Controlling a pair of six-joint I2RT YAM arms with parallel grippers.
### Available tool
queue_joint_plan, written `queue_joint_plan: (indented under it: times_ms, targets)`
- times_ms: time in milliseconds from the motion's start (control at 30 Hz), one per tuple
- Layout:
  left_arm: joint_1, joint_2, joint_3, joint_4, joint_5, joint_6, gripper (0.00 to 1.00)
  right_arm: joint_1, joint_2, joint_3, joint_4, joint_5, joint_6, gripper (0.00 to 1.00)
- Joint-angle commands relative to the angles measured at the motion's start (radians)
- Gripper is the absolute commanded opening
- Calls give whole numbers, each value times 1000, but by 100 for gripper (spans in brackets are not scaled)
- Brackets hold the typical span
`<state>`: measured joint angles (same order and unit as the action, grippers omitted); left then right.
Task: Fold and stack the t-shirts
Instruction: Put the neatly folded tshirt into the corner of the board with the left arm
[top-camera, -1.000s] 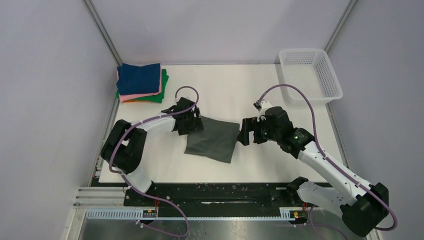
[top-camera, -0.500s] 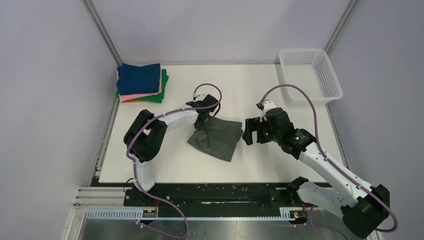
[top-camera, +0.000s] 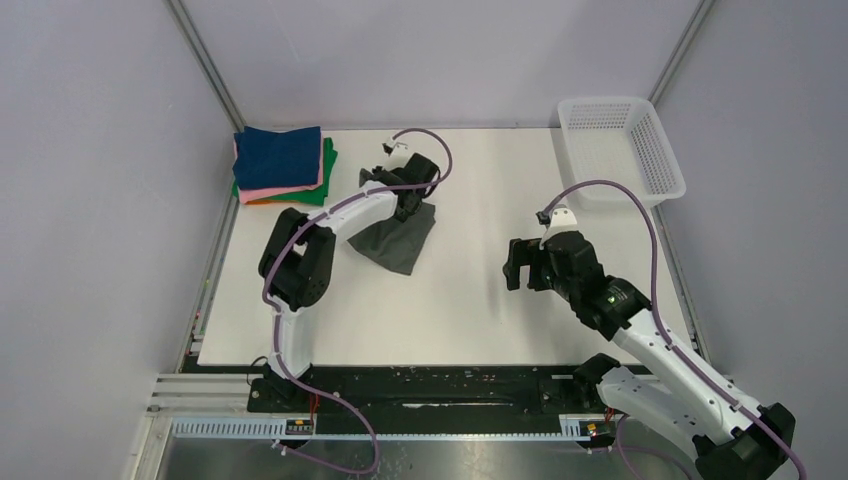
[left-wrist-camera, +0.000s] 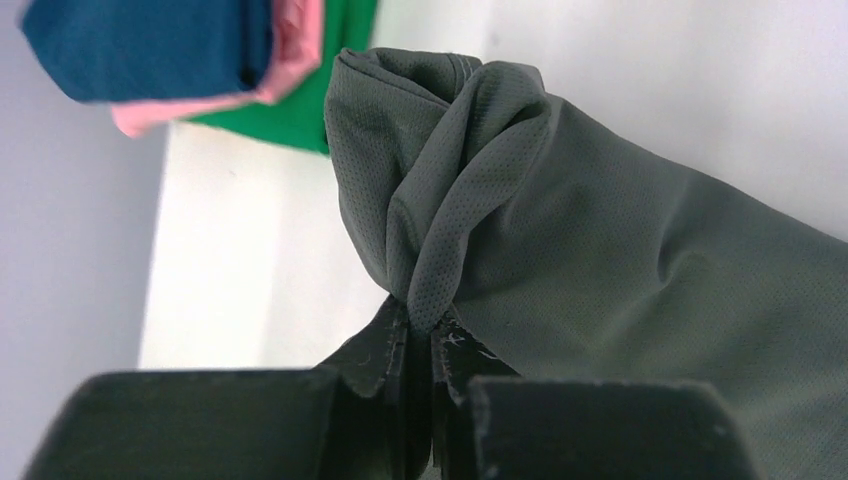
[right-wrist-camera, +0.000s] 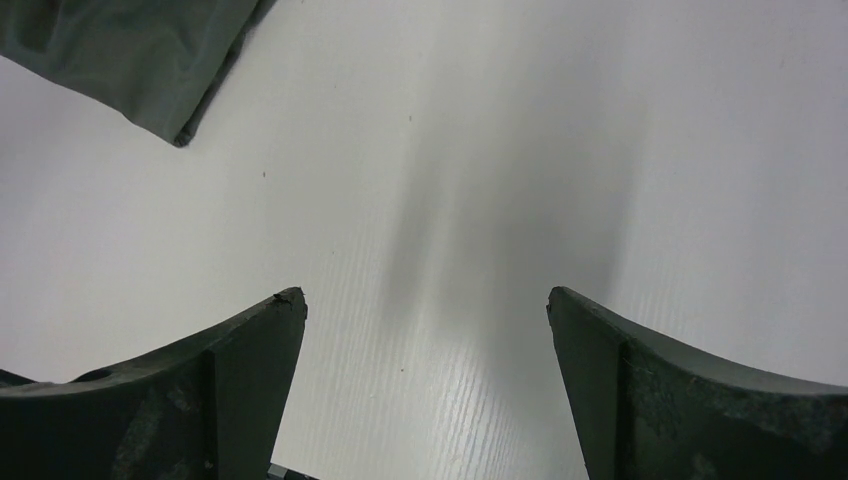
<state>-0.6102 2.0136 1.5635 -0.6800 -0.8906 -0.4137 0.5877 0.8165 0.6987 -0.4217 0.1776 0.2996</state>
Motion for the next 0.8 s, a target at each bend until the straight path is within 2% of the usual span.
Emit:
queue_joint_plan:
  times_ms: [0, 200, 400, 533, 667, 767]
  targets:
    - [93, 19, 88, 156, -118, 258, 0, -4, -33, -12, 53, 57, 10, 100]
    - [164, 11, 109, 417, -144, 621, 0, -4, -31, -17, 66, 65, 6, 100]
    - [230, 36, 158, 552, -153, 815, 0, -3, -5, -9, 69, 51, 1, 99]
    - [260, 62, 227, 578, -165, 892, 0, -4, 1, -14, 88, 22, -1, 99]
    - [275, 75, 334, 466, -138, 868, 0, -4, 14, -13, 91, 26, -1, 100]
    - [278, 68, 382, 443, -134, 886, 0, -4, 21, -10, 92, 22, -1, 99]
